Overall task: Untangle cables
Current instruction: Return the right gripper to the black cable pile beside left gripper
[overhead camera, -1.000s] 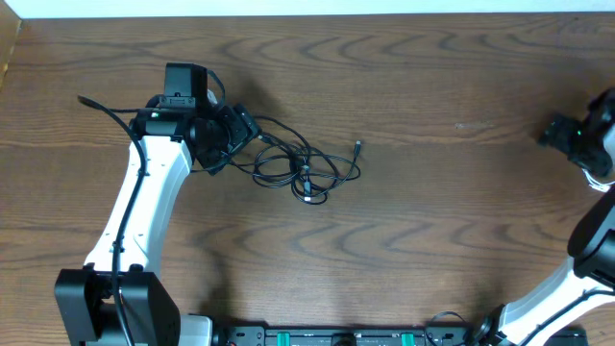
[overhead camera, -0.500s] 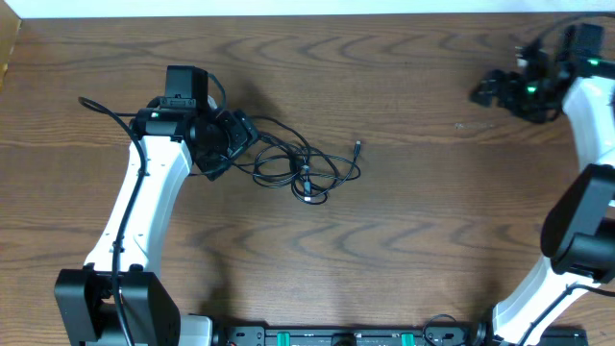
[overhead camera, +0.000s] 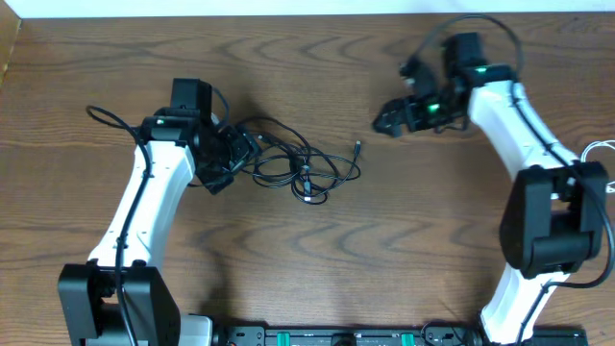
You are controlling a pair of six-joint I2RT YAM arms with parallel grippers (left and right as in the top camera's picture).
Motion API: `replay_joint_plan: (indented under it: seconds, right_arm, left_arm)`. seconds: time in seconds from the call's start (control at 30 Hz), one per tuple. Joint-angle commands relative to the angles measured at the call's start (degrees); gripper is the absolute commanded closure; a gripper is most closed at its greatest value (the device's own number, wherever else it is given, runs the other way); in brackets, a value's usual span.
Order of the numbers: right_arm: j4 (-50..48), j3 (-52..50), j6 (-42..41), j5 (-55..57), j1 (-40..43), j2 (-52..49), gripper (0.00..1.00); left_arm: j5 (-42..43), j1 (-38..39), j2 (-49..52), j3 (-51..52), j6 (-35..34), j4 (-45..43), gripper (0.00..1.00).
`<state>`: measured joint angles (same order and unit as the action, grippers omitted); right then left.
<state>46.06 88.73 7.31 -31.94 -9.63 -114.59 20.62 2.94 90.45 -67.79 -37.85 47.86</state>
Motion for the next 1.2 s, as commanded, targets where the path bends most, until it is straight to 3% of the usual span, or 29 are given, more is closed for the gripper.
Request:
replay_joint_plan:
  seconds: [0.0, 0.3, 0.4, 0.53, 0.83, 1.03, 1.17]
  right_arm:
    - [-0.8, -0.4, 1.5, 0.8, -4.0, 0.4, 0.01]
    - [-0.7, -0.4, 1.5, 7.2, -12.0, 0.4, 0.01]
    - [-0.7, -0.4, 1.5, 7.2, -13.8, 0.4, 0.01]
    - [-0.7, -0.4, 1.6, 7.2, -15.7, 0.4, 0.01]
    - [-0.9, -0.4, 1.6, 8.1, -18.4, 0.4, 0.01]
    - [-0.7, -0.4, 1.6, 8.1, -18.7, 0.4, 0.01]
    - [-0.7, -0.5, 1.6, 8.1, -18.7, 0.4, 0.01]
  left_arm:
    - [-1.0, 0.0, 0.1, 0.9, -3.3, -1.7, 0.22]
    - [-0.3, 0.0, 0.1, 0.9, -19.1, -2.7, 0.23]
    - [-0.3, 0.0, 0.1, 0.9, -19.4, -4.2, 0.24]
    - [-0.3, 0.2, 0.1, 0.9, -20.0, -4.1, 0.37]
    - [-0.3, 4.5, 0.1, 0.9, -24.9, -4.5, 0.38]
    - [-5.1, 8.2, 0.2, 0.9, -25.1, -4.7, 0.49]
    - [-6.7, 9.3, 0.2, 0.9, -27.3, -4.7, 0.49]
